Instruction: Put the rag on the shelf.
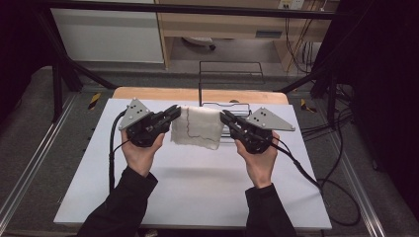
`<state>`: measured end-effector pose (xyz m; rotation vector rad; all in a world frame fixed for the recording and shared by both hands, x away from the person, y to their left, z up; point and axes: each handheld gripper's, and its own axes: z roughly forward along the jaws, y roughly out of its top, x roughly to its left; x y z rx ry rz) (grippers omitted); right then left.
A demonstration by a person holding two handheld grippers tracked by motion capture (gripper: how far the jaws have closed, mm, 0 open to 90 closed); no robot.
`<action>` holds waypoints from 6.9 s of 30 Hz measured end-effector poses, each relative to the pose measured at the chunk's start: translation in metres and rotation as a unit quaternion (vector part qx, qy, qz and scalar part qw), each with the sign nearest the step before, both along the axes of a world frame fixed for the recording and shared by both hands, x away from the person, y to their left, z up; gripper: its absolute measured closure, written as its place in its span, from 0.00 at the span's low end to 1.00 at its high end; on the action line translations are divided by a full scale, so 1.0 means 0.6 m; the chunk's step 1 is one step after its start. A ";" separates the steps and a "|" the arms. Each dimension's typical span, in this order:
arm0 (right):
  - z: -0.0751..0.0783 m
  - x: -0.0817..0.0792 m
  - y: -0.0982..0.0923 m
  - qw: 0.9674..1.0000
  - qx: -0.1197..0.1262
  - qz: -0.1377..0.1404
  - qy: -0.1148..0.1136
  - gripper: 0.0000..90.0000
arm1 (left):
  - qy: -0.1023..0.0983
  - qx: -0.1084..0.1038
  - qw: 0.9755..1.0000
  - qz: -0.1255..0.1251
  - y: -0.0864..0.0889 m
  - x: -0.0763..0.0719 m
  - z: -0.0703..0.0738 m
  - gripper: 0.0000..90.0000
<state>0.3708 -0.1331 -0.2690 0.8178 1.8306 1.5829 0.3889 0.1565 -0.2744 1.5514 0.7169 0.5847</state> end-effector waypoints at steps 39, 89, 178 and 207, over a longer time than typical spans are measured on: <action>0.077 0.024 -0.074 0.997 0.020 -0.048 -0.056 0.94 | -0.035 -0.023 0.999 -0.012 -0.084 0.052 0.081 0.94; 0.200 0.107 -0.104 0.991 0.026 -0.092 -0.095 0.94 | -0.060 -0.034 0.998 -0.002 -0.134 0.141 0.201 0.94; 0.102 0.162 -0.121 0.997 -0.032 -0.064 -0.035 0.94 | -0.007 0.019 0.999 -0.028 -0.135 0.182 0.093 0.93; 0.041 0.111 -0.123 0.997 -0.062 -0.039 0.005 0.93 | 0.035 0.075 0.995 -0.065 -0.118 0.134 0.067 0.89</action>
